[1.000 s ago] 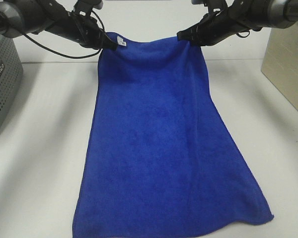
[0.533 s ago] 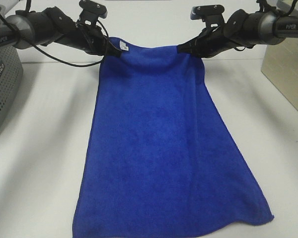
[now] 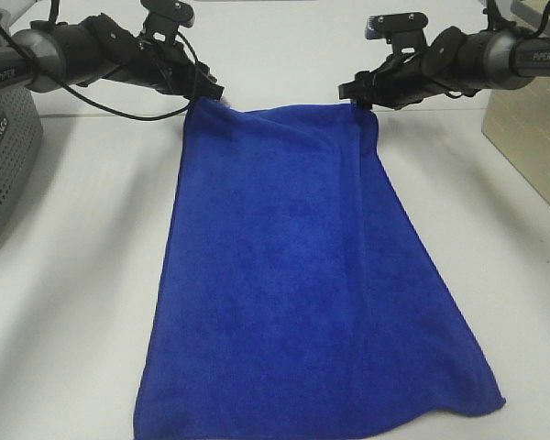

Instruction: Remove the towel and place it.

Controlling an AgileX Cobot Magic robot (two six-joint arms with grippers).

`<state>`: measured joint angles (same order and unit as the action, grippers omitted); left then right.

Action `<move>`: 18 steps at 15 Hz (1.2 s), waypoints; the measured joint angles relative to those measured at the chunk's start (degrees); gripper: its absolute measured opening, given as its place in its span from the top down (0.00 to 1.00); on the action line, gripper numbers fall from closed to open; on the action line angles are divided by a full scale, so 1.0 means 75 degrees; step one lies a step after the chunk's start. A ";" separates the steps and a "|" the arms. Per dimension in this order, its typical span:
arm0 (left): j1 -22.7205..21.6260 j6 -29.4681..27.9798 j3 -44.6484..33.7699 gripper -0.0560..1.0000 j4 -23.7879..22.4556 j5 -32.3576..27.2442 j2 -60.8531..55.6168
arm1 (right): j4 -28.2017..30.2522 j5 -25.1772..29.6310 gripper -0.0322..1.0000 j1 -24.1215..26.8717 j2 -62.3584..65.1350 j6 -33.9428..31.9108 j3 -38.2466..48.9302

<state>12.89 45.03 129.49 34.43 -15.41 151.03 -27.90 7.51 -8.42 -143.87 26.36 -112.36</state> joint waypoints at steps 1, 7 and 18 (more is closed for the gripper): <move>0.0000 -0.0008 0.0000 0.36 0.0000 0.0069 0.0000 | 0.0008 0.0397 0.36 0.0084 0.0115 0.0000 0.0000; -0.0008 -0.0344 0.0000 0.30 -0.0359 -0.1856 -0.0451 | 0.0038 0.3346 0.32 0.0099 0.1459 -0.0092 0.0000; -0.0413 -0.5943 0.0015 0.28 -0.5050 -0.6998 -0.3438 | 0.2116 0.8075 0.19 0.0092 0.4026 -0.2674 -0.0451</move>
<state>9.80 0.46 129.60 -3.44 -67.90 125.25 -12.03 68.07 -7.73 -113.67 6.30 -115.74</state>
